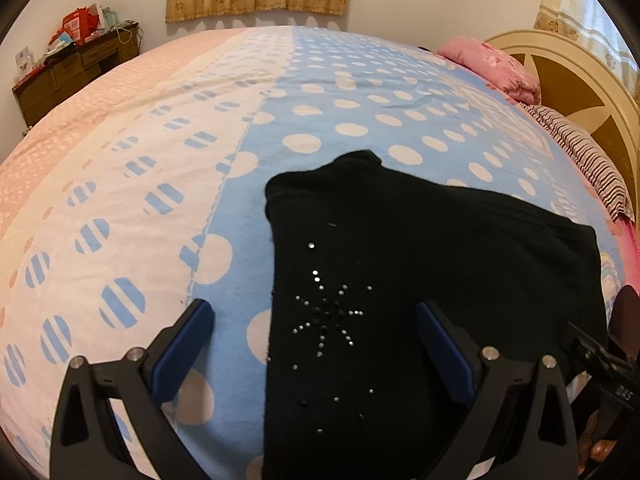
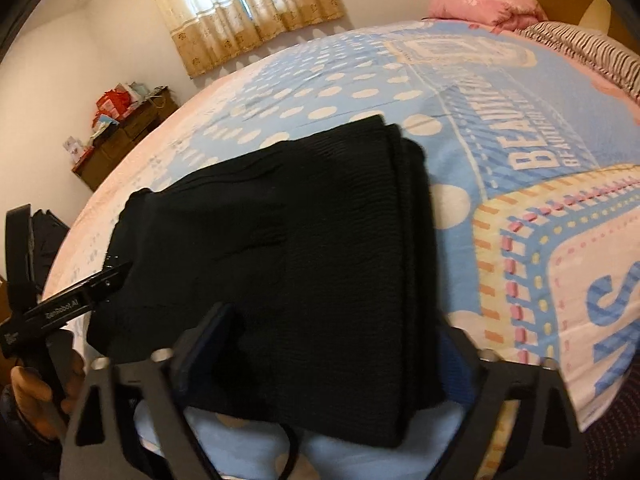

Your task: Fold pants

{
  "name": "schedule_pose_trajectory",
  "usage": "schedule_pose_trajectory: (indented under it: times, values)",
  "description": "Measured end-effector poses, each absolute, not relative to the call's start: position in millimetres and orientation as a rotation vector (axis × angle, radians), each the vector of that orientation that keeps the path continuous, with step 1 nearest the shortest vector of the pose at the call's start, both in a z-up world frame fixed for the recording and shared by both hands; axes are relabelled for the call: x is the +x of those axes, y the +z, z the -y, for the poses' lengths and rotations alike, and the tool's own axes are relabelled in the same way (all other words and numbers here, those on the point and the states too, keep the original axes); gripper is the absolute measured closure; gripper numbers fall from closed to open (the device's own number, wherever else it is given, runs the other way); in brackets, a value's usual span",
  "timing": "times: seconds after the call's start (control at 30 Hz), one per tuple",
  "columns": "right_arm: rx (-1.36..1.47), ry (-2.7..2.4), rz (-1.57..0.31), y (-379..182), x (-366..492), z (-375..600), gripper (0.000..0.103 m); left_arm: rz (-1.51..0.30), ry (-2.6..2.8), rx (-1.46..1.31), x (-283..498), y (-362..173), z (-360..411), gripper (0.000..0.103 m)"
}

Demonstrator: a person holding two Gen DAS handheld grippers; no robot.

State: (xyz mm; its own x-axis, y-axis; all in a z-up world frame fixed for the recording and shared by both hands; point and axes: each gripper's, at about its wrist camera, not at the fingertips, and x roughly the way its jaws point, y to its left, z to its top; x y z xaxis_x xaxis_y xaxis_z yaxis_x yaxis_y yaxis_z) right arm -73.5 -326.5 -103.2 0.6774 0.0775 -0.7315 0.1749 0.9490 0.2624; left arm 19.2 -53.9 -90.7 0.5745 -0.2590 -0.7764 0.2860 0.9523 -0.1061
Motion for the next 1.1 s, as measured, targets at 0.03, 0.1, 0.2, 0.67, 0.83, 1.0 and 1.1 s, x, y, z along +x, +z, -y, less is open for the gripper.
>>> schedule_pose_trajectory:
  times: [0.03,0.1,0.2,0.67,0.83,1.0,1.1]
  values:
    - [0.338,-0.056,-0.822,-103,-75,330,0.029,-0.904,-0.322,0.036,18,-90,55,0.007]
    - [0.353,-0.056,-0.812,-102,-77,334,0.04,-0.901,-0.33,0.049,16,-87,59,0.016]
    - [0.362,-0.05,-0.805,-101,-79,335,0.049,-0.912,-0.365,0.051,12,-84,66,0.038]
    - [0.107,-0.104,-0.758,-87,-85,299,0.068,-0.886,-0.34,0.093,5,-73,79,0.083]
    - [0.095,-0.109,-0.71,-78,-92,296,0.07,-0.862,-0.341,0.095,3,-67,76,0.086]
    - [0.076,-0.114,-0.672,-70,-95,289,0.07,-0.808,-0.343,0.098,-2,-54,75,0.087]
    - [0.076,-0.109,-0.643,-64,-99,284,0.07,-0.785,-0.342,0.109,-3,-48,74,0.087]
